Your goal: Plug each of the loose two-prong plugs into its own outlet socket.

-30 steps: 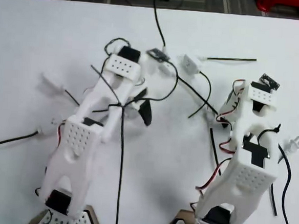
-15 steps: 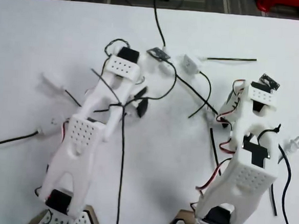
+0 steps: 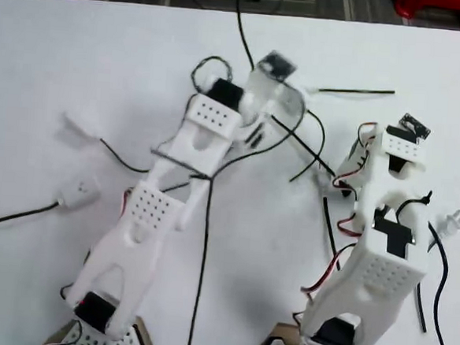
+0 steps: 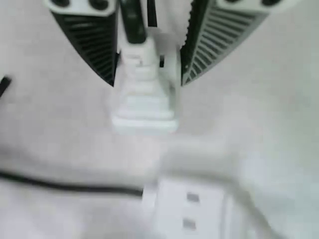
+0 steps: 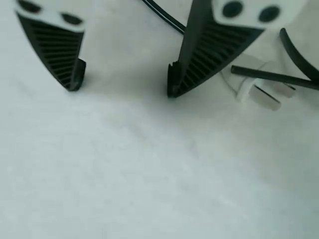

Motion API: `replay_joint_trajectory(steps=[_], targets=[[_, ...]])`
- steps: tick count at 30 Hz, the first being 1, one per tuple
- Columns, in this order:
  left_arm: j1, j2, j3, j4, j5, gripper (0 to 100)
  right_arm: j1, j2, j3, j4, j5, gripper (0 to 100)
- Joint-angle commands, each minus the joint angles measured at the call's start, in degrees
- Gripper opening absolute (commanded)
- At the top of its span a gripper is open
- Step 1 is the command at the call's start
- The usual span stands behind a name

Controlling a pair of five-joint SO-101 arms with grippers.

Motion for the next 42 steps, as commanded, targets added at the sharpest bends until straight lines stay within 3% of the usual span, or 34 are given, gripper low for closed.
replay_joint_trajectory(steps=[1, 5, 9, 20, 24, 29, 34, 39, 42], targets=[[0.7, 0.7, -6.9, -8.0, 1.0, 10, -0.8, -0.9, -0.7, -2.6, 0.7, 26.5], [-0.7, 3.1, -7.2, -14.4, 1.1, 10, -0.8, -0.9, -0.7, -2.6, 0.7, 26.5], [-2.2, 4.5, -7.2, -14.9, 1.1, 11, -0.8, -0.9, -0.7, -2.7, 0.7, 26.5], [-1.2, 4.5, -9.2, -15.7, 1.4, 32, -0.8, -1.0, -0.7, -2.7, 0.7, 26.8], [-1.0, 4.5, -16.2, -11.8, 3.5, 44, -0.8, -1.0, -0.7, -2.7, 0.7, 26.8], [-0.6, -1.4, -15.4, -8.7, 5.6, 58, -0.8, -1.0, -0.7, -2.7, 0.7, 26.8], [-0.4, -11.0, -15.5, 0.0, 4.5, 59, -0.8, -1.0, -0.7, -3.3, 0.7, 26.8], [-0.7, -23.6, -15.5, 14.1, 1.7, 59, -0.8, -1.0, -0.7, -3.3, 0.7, 26.6], [-4.0, -30.7, -13.6, 14.8, 1.6, 58, -0.9, -1.0, -0.7, -3.3, 0.7, 26.6]])
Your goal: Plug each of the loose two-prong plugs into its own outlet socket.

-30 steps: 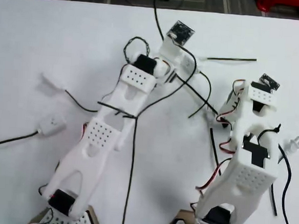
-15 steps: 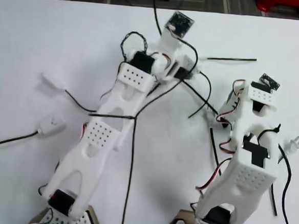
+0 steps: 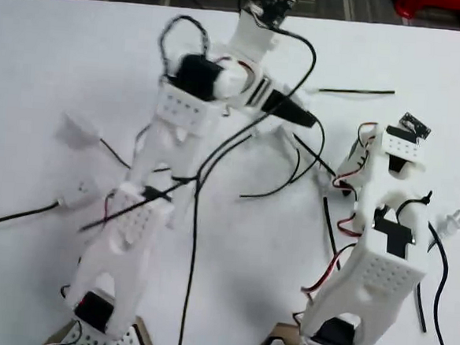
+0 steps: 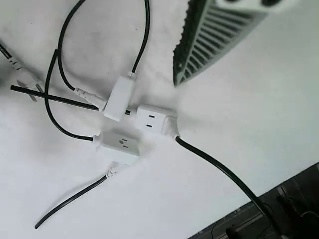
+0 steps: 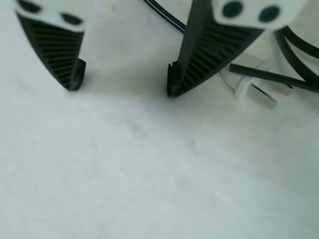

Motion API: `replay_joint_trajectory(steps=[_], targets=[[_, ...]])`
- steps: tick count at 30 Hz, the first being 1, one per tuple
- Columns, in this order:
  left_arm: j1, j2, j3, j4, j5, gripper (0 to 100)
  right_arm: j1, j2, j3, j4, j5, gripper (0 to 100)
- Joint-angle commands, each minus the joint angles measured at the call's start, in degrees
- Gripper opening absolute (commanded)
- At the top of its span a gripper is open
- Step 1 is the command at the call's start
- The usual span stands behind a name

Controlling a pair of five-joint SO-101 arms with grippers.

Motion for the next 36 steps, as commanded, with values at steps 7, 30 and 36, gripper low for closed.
replay_joint_trajectory(steps=[7, 30, 36], targets=[[-20.1, -26.4, 11.5, 1.8, 0.2, 57, -1.5, -0.9, -0.7, -2.5, 0.7, 26.6], [-46.3, -40.3, 89.1, -36.2, 21.2, 57, -2.3, -0.8, -0.7, -2.5, 0.7, 26.5], [-48.3, -39.4, 105.8, -55.9, 29.3, 57, -2.3, -0.8, -0.7, -2.5, 0.7, 26.5]])
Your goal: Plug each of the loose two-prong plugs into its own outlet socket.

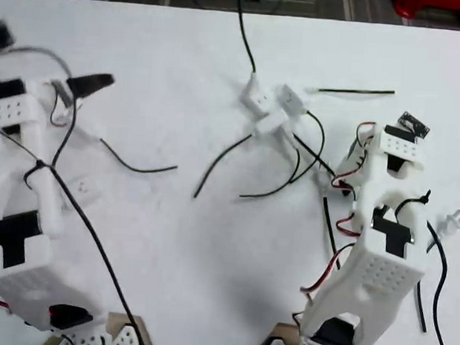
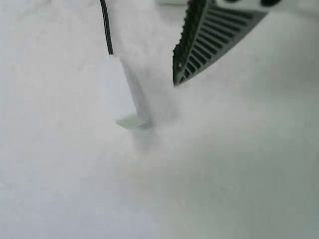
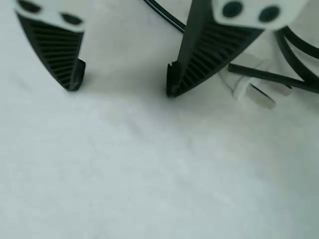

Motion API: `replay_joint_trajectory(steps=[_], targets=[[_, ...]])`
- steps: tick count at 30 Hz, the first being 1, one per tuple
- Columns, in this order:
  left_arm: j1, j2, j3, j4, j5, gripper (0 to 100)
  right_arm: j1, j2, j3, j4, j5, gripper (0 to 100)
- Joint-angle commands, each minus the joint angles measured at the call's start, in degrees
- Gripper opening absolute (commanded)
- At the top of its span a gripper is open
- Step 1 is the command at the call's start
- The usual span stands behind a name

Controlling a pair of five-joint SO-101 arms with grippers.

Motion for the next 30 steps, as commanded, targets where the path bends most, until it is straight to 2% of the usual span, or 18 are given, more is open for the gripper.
replay_joint_trajectory(steps=[1, 5, 7, 9, 13, 17, 21, 26, 30], targets=[[-0.5, -1.0, 7.0, -13.6, 1.6, 57, -1.6, -0.8, -0.7, -2.4, 0.7, 26.5], [-0.5, 5.6, 5.0, -17.9, 0.9, 57, -1.6, -0.7, -0.7, -2.4, 0.7, 26.5], [-0.7, 10.1, 0.9, -15.6, 0.9, 53, -1.6, -0.7, -0.7, -2.4, 0.7, 26.5], [-0.7, 15.2, -4.8, -12.2, 0.9, 45, -1.6, -0.7, -0.7, -2.4, 0.7, 26.5], [-0.7, 23.7, -18.5, -0.7, -0.9, 27, -1.6, -0.7, -0.7, -2.4, 0.7, 26.5], [0.8, 28.7, -31.7, 12.1, -10.5, 14, -1.6, -0.7, -0.7, -2.4, 0.7, 26.5], [2.2, 29.8, -43.0, 23.3, -16.3, 2, -1.6, -0.7, -0.7, -2.5, 0.7, 26.5], [6.2, 29.8, -53.4, 36.3, -22.9, 2, -1.6, -0.7, -0.7, -2.5, 0.7, 26.5], [10.6, 29.6, -59.3, 46.9, -33.1, 2, -1.6, -0.7, -0.7, -2.5, 0.7, 26.5]])
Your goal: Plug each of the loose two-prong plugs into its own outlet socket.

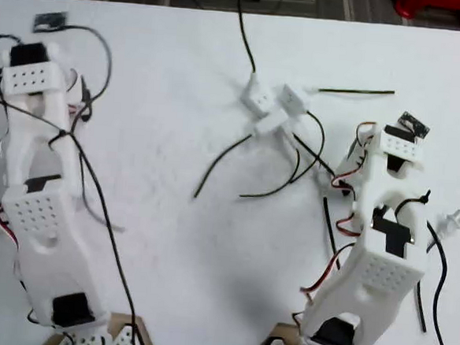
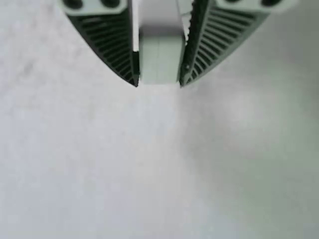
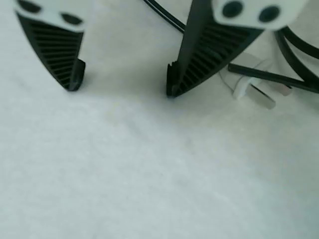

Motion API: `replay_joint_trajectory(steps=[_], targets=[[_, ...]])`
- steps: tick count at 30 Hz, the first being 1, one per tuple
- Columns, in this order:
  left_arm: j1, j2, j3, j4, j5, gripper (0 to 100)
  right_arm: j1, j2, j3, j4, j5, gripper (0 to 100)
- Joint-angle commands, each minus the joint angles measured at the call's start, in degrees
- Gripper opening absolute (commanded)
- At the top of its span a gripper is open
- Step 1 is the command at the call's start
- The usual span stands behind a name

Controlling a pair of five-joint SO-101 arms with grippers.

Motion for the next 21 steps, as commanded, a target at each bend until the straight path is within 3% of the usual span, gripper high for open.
replay_joint_trajectory(steps=[1, 7, 11, 14, 21], targets=[[4.4, -1.1, -5.8, 7.8, -9.5, 2, -1.6, -0.7, -0.7, -2.5, 0.7, 26.5], [9.0, -1.4, 6.7, 7.6, -15.8, 2, -1.6, -0.7, -0.7, -2.5, 0.7, 26.5], [13.3, -5.7, 18.3, 7.1, -6.4, 2, -1.6, -0.7, -0.7, -2.5, 0.7, 26.5], [18.9, -11.2, 26.6, 6.0, -4.7, 2, -1.6, -0.7, -0.7, -2.5, 0.7, 26.5], [34.1, -25.6, 50.5, -9.9, -4.4, 2, -1.6, -0.7, -0.7, -2.5, 0.7, 26.5]])
